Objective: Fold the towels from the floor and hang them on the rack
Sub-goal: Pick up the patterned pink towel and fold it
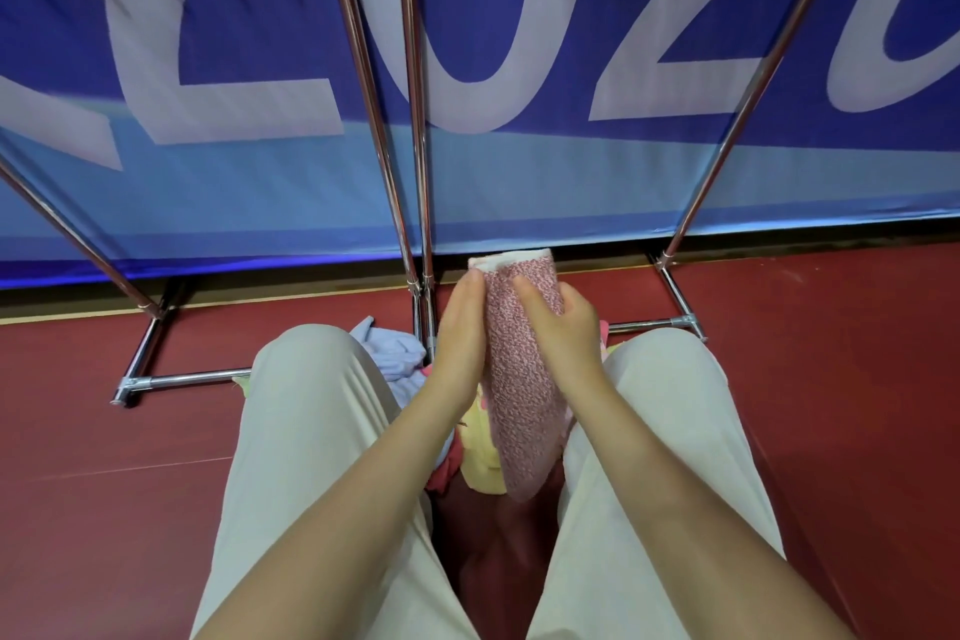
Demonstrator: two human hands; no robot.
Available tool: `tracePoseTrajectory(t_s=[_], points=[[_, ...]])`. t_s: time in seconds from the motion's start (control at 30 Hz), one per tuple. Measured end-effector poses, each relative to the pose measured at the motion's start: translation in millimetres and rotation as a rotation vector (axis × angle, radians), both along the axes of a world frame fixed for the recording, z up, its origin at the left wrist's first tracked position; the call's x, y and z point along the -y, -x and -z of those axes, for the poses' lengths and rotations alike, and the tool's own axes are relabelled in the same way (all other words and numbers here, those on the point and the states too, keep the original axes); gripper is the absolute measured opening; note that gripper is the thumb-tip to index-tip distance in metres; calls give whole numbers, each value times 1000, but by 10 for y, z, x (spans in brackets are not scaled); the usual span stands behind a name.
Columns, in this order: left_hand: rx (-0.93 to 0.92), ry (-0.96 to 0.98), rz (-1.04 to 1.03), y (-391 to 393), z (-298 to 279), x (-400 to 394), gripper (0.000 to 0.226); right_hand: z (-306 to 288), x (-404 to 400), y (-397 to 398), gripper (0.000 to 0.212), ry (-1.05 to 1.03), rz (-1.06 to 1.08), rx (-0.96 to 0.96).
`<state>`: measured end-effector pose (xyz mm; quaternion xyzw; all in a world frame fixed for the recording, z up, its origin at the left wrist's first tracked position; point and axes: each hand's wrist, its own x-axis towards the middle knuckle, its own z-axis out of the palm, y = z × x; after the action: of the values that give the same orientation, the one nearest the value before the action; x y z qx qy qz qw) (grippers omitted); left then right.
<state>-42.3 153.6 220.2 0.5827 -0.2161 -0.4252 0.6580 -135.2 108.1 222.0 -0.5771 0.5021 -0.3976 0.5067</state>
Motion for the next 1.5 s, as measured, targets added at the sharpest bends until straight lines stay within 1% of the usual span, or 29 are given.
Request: tracePoseTrajectory(t_s=[0.03,0.1,0.17,0.2,0.23,0.3,0.37,0.47,0.53,0.6,0.67,0.77,0.87,0.97,1.03,1.13,1.23,1.3,1.4,1.5], points=[[95,8,21,44,23,-11,29,-11,-20,-5,24,-16,33,38],[247,5,49,121,112,-28,26,-12,-41,-5,26,-24,103,70],[308,1,42,159,145,-44,15,-20,-57,-10,33,-27,142,68],[317,3,18,146,161,-28,13,-29,-60,-18,36,-41,141,95],[301,12,-4,124,149,-16,15,-19,-53,-26,37,-60,124,151],[217,43,-81,34,86,25,19,-6,-46,-31,30,-78,43,269],[97,79,-147,-76,-9,65,20,49,-38,-12,19,-55,-85,269],[-143,137,-169,-282,-128,83,21,190,-13,13,12,-43,-330,168],[-289,166,-127,-386,-199,58,27,298,-10,5,19,-71,-428,89],[-353,152,-94,-428,-233,27,32,407,-12,-5,23,-96,-451,27],[-382,138,-89,-428,-228,21,31,528,-25,3,23,-116,-468,-43],[-439,152,-115,-457,-218,28,36,701,-88,45,32,-218,-515,-132],[-450,176,-166,-549,-212,38,39,852,-154,75,41,-295,-573,-232],[-427,190,-224,-640,-184,21,39,963,-178,95,50,-339,-593,-278],[-392,203,-277,-706,-178,2,32,975,-179,107,48,-374,-611,-285],[-353,226,-338,-762,-177,-19,22,952,-164,119,38,-428,-634,-268],[-331,200,-333,-719,-193,-60,20,878,-205,120,37,-353,-653,-263],[-311,187,-312,-650,-236,-86,20,770,-272,87,34,-288,-602,-172],[-270,194,-284,-554,-389,-60,20,442,-296,-89,23,-169,-441,4],[-234,234,-264,-569,-649,54,20,78,-176,-333,25,-88,-370,95]])
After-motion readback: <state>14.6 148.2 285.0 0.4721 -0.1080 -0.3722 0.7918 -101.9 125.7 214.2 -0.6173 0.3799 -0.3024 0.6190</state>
